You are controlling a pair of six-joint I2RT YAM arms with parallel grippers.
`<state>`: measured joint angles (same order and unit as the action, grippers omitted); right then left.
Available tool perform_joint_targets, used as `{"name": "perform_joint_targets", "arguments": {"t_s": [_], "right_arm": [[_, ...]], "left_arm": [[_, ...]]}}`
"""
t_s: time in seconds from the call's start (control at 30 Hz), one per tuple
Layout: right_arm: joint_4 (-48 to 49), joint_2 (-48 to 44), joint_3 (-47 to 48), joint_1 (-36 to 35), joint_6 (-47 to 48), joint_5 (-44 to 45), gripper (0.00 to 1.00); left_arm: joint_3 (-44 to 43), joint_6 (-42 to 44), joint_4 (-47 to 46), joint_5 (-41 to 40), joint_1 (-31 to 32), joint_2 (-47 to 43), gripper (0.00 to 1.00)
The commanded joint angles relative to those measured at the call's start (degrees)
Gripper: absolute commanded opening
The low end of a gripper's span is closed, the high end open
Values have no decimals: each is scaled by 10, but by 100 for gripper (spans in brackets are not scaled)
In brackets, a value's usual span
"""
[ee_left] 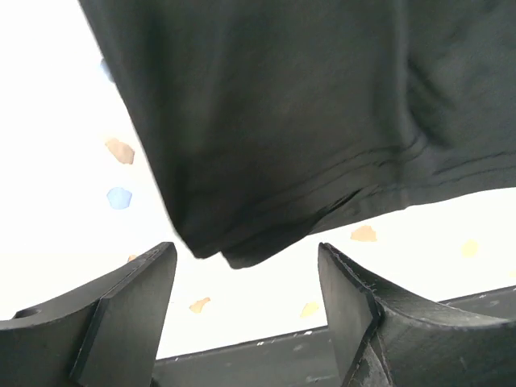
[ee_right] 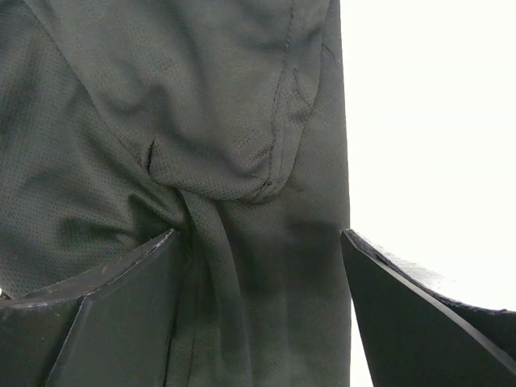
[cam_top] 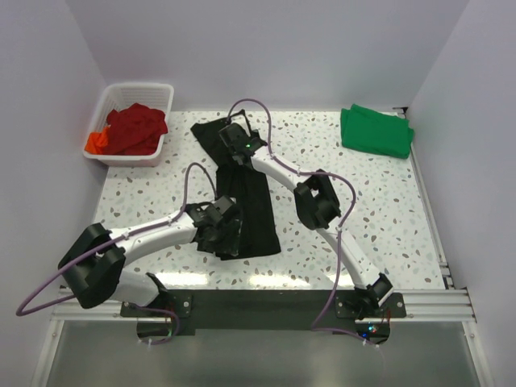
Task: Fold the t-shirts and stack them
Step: Fold the tshirt
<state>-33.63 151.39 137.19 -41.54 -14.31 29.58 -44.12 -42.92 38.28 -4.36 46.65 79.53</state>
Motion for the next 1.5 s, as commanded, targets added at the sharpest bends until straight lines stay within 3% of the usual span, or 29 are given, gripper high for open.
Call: {"name": "perform_joint_targets", "arguments": {"t_s": [0.0, 0.47, 0.93, 1.47], "right_arm": [[-89, -2, -28, 10, -13, 31, 82], [28, -72, -8, 4, 53, -37, 83], [133, -16, 48, 5, 67, -85, 86], [105, 45, 50, 28, 55, -121, 91]], "left_arm": [[25, -26, 21, -7, 4, -31, 76], [-31, -184, 137, -130, 5, -181, 76], [-68, -173, 155, -144, 5, -141, 76], [-76, -178, 139, -147, 5, -129, 76]]}}
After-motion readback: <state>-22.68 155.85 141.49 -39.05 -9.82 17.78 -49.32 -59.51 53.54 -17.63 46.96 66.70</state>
